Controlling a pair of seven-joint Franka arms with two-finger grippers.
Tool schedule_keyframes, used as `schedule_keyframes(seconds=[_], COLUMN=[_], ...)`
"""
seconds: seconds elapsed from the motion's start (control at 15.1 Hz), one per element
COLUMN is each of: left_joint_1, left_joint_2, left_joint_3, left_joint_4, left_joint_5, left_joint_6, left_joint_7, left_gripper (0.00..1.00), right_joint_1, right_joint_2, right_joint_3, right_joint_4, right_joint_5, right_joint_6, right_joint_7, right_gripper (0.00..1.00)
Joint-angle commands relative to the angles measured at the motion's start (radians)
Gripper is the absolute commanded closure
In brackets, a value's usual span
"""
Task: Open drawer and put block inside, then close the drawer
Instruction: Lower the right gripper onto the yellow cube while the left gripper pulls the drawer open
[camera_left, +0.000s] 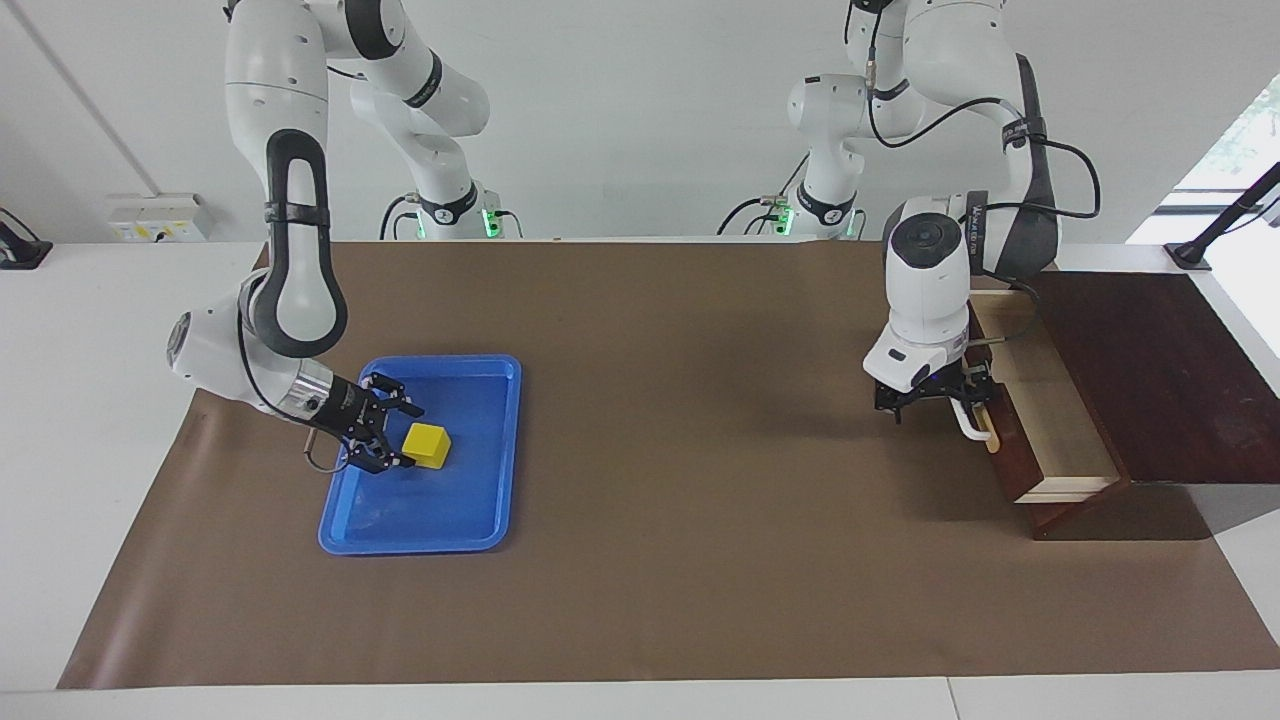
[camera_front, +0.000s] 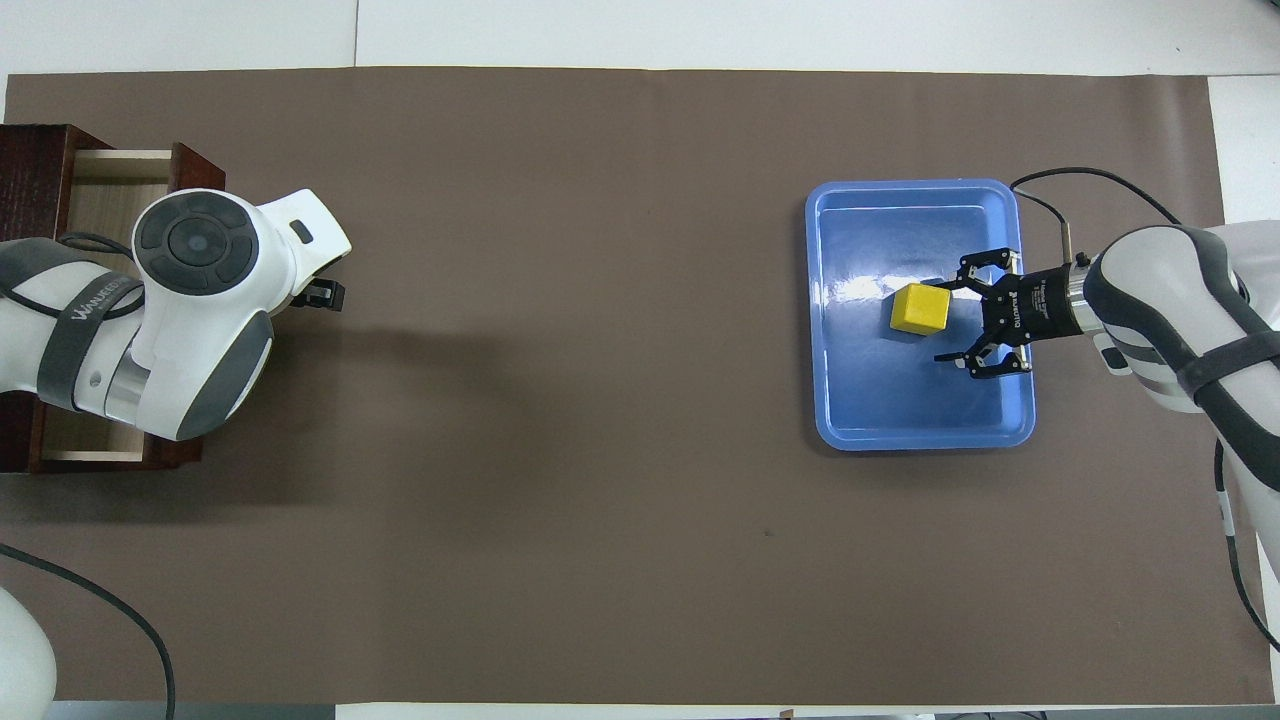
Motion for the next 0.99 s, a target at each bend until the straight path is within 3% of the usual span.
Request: schedule_keyframes(seconds=[0.0,0.66,0.79,0.93], left_joint_1=[-0.034,-0.082,-0.077,-0.074], left_joint_2=[-0.004,-0.004,-0.004,-0.002], left_joint_3=[0.007,0.009,0.009,0.009], left_joint_4=[0.014,0.04,0.041,0.041], left_joint_5=[-0.042,-0.07,-0.07,-0.07], left_joint_6=[-0.029,-0.078,-0.078,-0.08], left_joint_7=[-0.017,-0.052,-0.052,-0.052], left_gripper=[0.0,0.0,0.0,0.0], right_joint_1=[0.001,0.025,0.024,0.024], right_joint_2=[-0.027,-0.027,-0.027,-0.027], right_joint_3=[0.003,0.005,0.005,0.005], right_joint_4=[-0.036,-0.044,-0.044,-0.048], right_joint_5=[0.034,0.07,0.072,0.072], right_joint_6=[0.044,0.086,0.086,0.083], right_joint_7=[-0.035,-0.029,-0.037,-0.053], right_gripper=[0.08,0.09,0.17,0.32])
